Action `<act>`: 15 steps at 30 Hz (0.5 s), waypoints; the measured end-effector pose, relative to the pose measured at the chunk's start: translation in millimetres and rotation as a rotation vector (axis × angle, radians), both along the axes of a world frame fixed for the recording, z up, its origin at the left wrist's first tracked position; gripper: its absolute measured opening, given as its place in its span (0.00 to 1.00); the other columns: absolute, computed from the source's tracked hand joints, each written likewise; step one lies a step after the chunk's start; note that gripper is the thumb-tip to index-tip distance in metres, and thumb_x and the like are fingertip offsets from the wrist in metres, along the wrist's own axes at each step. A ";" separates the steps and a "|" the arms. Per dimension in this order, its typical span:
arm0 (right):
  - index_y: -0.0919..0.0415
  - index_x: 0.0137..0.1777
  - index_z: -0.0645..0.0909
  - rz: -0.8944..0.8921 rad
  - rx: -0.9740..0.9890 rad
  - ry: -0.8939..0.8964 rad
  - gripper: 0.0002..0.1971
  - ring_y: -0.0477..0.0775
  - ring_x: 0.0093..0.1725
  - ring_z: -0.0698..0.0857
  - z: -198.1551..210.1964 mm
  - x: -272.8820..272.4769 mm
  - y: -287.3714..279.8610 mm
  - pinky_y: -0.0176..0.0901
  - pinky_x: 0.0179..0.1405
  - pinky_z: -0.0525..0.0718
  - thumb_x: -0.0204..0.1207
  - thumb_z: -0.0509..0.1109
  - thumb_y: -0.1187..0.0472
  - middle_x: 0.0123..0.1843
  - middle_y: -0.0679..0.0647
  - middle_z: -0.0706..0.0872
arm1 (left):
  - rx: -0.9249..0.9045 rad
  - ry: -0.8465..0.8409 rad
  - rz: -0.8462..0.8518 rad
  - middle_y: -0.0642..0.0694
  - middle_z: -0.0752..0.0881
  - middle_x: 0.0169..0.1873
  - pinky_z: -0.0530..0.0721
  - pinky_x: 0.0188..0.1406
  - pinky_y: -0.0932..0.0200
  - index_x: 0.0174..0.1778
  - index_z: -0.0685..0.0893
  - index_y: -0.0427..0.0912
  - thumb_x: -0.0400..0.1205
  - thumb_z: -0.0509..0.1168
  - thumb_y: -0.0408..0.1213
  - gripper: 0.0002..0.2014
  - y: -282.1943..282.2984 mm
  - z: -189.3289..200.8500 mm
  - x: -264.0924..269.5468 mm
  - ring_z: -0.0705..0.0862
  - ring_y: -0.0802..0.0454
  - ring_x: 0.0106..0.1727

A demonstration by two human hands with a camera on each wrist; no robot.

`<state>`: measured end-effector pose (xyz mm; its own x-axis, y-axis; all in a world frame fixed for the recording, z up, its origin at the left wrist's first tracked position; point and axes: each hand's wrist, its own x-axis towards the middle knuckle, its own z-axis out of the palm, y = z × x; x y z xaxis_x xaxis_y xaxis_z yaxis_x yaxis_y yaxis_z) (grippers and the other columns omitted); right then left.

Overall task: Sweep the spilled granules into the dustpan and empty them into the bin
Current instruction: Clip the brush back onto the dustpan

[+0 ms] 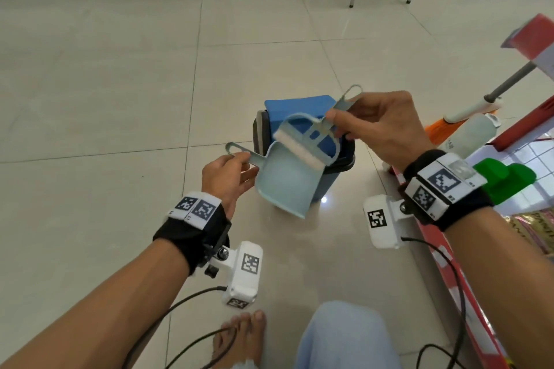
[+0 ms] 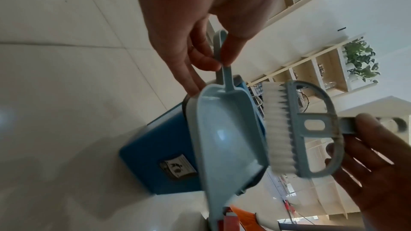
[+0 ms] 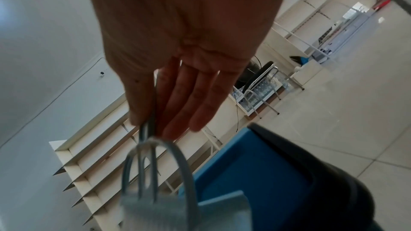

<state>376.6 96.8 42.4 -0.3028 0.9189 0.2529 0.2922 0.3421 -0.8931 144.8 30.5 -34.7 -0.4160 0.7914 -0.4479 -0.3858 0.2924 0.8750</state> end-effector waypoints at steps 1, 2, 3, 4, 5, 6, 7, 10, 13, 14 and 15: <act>0.62 0.45 0.91 0.065 -0.070 0.001 0.08 0.52 0.38 0.93 0.6 -5.2 0.2 0.36 0.38 0.89 0.74 0.79 0.56 0.38 0.52 0.94 | 0.004 0.026 -0.010 0.45 0.83 0.32 0.88 0.32 0.60 0.41 0.84 0.37 0.83 0.66 0.32 0.06 -2.2 0.4 -5.2 0.88 0.50 0.34; 0.62 0.46 0.91 0.123 -0.116 -0.031 0.09 0.53 0.38 0.93 0.5 -12.0 1.3 0.38 0.38 0.90 0.75 0.79 0.55 0.39 0.52 0.94 | 0.008 0.052 -0.015 0.46 0.84 0.33 0.87 0.30 0.61 0.42 0.84 0.37 0.83 0.66 0.32 0.06 -3.7 0.4 -11.3 0.88 0.52 0.32; 0.62 0.45 0.90 0.176 -0.132 -0.097 0.10 0.55 0.39 0.93 -0.1 -20.4 2.3 0.42 0.38 0.91 0.75 0.77 0.54 0.38 0.53 0.93 | 0.012 0.078 -0.017 0.46 0.85 0.33 0.86 0.29 0.62 0.42 0.85 0.36 0.84 0.66 0.33 0.06 -4.9 0.3 -18.6 0.88 0.54 0.30; 0.62 0.44 0.89 0.228 -0.125 -0.185 0.12 0.56 0.40 0.92 -1.4 -30.9 3.8 0.47 0.40 0.92 0.77 0.76 0.52 0.37 0.54 0.92 | 0.014 0.109 -0.024 0.46 0.85 0.33 0.86 0.28 0.63 0.44 0.85 0.35 0.84 0.67 0.33 0.06 -5.3 0.2 -26.3 0.88 0.55 0.29; 0.63 0.43 0.88 0.278 -0.106 -0.284 0.14 0.57 0.41 0.90 -3.6 -42.8 5.2 0.50 0.42 0.91 0.79 0.74 0.51 0.37 0.56 0.91 | 0.014 0.150 -0.038 0.45 0.86 0.34 0.86 0.28 0.64 0.46 0.86 0.34 0.84 0.67 0.33 0.06 -5.3 0.2 -34.8 0.88 0.56 0.28; 0.62 0.42 0.86 0.323 -0.084 -0.386 0.15 0.57 0.42 0.89 -6.8 -56.3 6.3 0.50 0.45 0.90 0.80 0.72 0.50 0.38 0.56 0.89 | 0.012 0.205 -0.061 0.43 0.86 0.36 0.86 0.28 0.64 0.48 0.86 0.33 0.83 0.67 0.34 0.07 -4.5 0.1 -43.6 0.88 0.56 0.27; 0.61 0.43 0.85 0.357 -0.065 -0.481 0.15 0.54 0.44 0.87 -11.2 -70.7 7.1 0.50 0.48 0.87 0.81 0.70 0.49 0.40 0.55 0.89 | 0.008 0.270 -0.095 0.42 0.87 0.37 0.86 0.29 0.65 0.49 0.87 0.32 0.83 0.68 0.34 0.07 -3.2 -0.5 -52.6 0.88 0.56 0.27; 0.63 0.45 0.79 0.405 -0.052 -0.655 0.14 0.54 0.45 0.82 -30.8 -115.7 8.2 0.50 0.48 0.81 0.84 0.66 0.51 0.43 0.53 0.85 | 0.011 0.420 -0.192 0.41 0.88 0.41 0.88 0.32 0.65 0.51 0.88 0.32 0.83 0.69 0.34 0.08 4.2 -6.3 -76.5 0.90 0.55 0.28; 0.61 0.47 0.75 0.397 -0.071 -0.682 0.10 0.56 0.45 0.80 -59.6 -155.5 8.1 0.46 0.46 0.77 0.85 0.63 0.54 0.45 0.53 0.83 | -0.003 0.477 -0.270 0.41 0.88 0.45 0.88 0.33 0.66 0.53 0.88 0.33 0.83 0.69 0.34 0.09 15.6 -20.8 -98.2 0.91 0.52 0.33; 0.60 0.48 0.75 0.397 -0.079 -0.686 0.09 0.57 0.46 0.81 -70.2 -167.8 8.6 0.46 0.46 0.77 0.85 0.63 0.54 0.47 0.54 0.84 | -0.020 0.473 -0.305 0.41 0.88 0.45 0.88 0.32 0.67 0.53 0.88 0.33 0.84 0.68 0.34 0.09 19.3 -27.9 -106.2 0.90 0.54 0.32; 0.58 0.48 0.73 0.399 -0.101 -0.687 0.08 0.58 0.46 0.82 -81.8 -178.8 9.2 0.47 0.45 0.78 0.85 0.62 0.54 0.48 0.55 0.85 | -0.044 0.457 -0.339 0.40 0.88 0.46 0.87 0.31 0.69 0.53 0.88 0.33 0.84 0.67 0.35 0.09 22.6 -35.8 -114.3 0.90 0.56 0.31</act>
<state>197.8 106.0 -39.4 -0.6716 0.7166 -0.1881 0.6604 0.4639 -0.5905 30.5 53.1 -70.5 -0.3013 0.8990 -0.3178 0.1512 0.3741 0.9150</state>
